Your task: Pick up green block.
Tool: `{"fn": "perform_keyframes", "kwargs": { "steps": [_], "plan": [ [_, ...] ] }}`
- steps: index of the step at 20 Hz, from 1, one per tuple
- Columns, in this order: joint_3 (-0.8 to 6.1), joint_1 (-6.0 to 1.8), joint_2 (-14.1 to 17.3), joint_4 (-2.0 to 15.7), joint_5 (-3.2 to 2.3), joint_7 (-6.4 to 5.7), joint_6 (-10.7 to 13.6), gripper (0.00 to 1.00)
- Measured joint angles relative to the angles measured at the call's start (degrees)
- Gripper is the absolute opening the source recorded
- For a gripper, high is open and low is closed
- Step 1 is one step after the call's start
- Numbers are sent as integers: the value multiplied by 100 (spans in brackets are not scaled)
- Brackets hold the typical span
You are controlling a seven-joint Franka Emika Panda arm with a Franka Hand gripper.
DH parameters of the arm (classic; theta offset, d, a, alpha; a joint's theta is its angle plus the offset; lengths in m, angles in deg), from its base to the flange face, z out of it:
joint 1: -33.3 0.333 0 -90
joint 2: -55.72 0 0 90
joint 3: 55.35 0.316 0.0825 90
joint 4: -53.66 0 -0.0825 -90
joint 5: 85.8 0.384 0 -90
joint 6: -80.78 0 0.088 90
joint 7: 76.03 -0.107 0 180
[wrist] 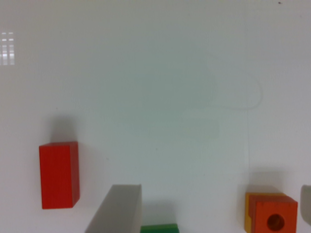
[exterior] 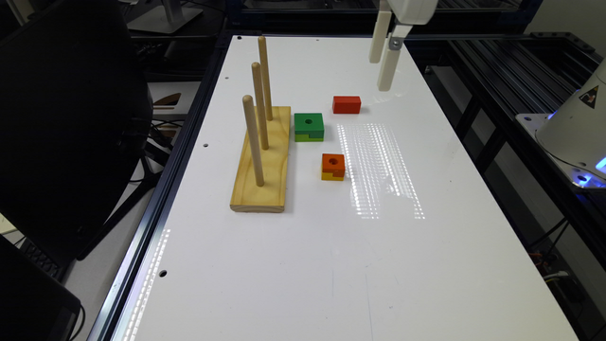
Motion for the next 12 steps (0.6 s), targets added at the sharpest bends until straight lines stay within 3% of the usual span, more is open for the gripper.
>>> {"fn": "perform_keyframes", "kwargs": {
  "steps": [12],
  "plan": [
    [-1, -111, 475, 496, -15, 96, 0, 100]
  ]
}}
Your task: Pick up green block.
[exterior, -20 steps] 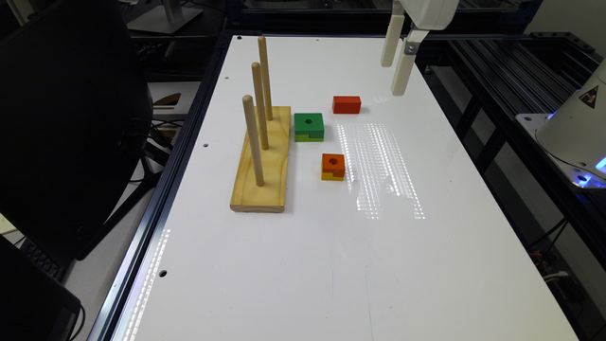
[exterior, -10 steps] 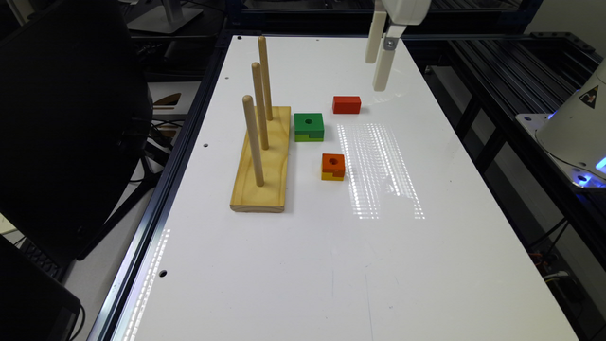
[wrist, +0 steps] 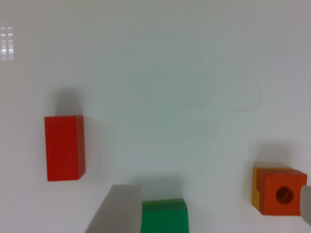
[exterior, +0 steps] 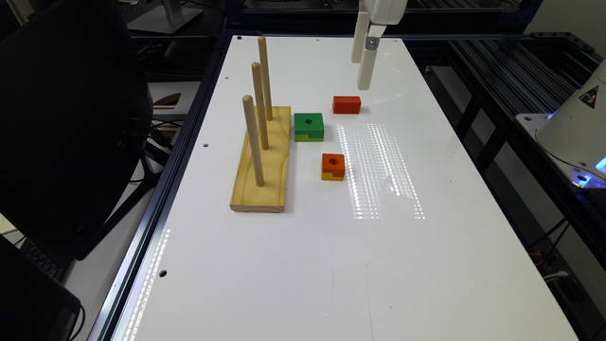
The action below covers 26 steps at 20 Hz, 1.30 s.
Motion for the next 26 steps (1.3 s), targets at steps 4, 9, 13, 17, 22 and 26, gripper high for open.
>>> {"fn": "perform_keyframes", "kwargs": {
  "steps": [4, 9, 13, 17, 22, 26],
  "plan": [
    [0, -18, 207, 217, -24, 3, 0, 100],
    [-3, -80, 432, 435, -99, 9, 0, 100],
    [-14, -163, 544, 561, -119, 83, 0, 100],
    [-20, -280, 633, 672, -127, 206, 0, 100],
    [-20, -328, 727, 773, -136, 241, 0, 100],
    [-20, -337, 733, 779, -153, 242, 0, 100]
  ]
}}
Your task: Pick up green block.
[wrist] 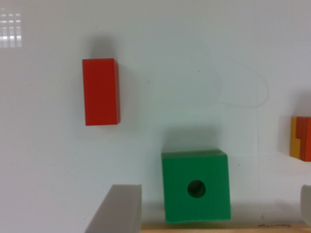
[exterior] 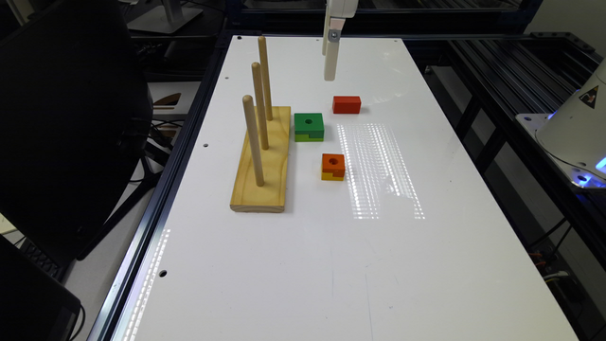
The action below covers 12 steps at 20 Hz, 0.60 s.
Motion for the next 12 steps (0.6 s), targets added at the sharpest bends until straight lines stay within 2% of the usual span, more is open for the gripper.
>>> {"fn": "perform_keyframes", "kwargs": {
  "steps": [5, 12],
  "plan": [
    [0, -14, 84, -2, -24, 0, -18, 100],
    [0, -24, 707, 15, -52, 1, -581, 100]
  ]
}}
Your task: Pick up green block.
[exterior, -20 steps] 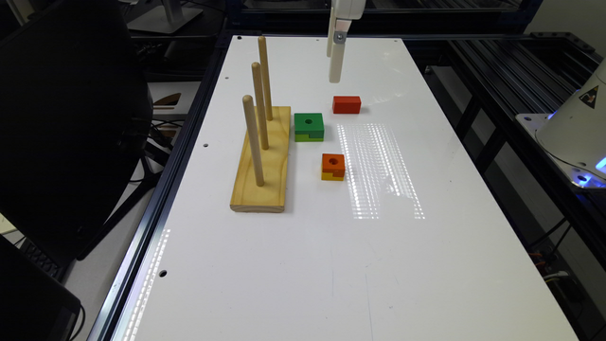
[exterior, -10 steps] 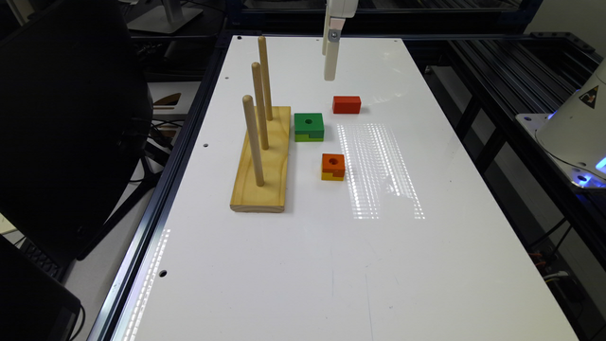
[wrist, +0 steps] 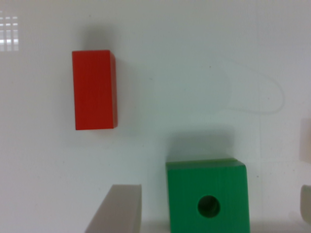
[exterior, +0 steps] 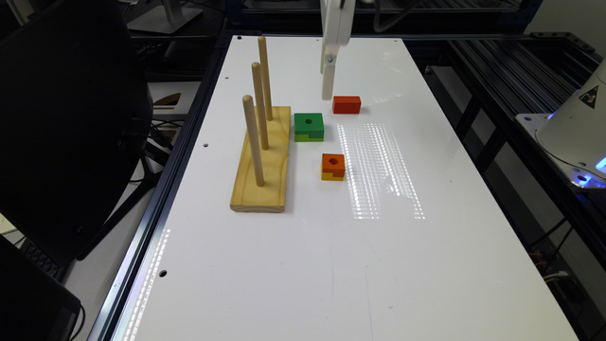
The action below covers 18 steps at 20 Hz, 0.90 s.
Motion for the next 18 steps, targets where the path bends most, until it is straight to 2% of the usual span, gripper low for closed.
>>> {"fn": "perform_keyframes", "kwargs": {
  "steps": [12, 18],
  "plan": [
    [1, -5, 57, 64, -1, 0, -16, 100],
    [2, -5, 195, 99, -2, 1, -62, 100]
  ]
}}
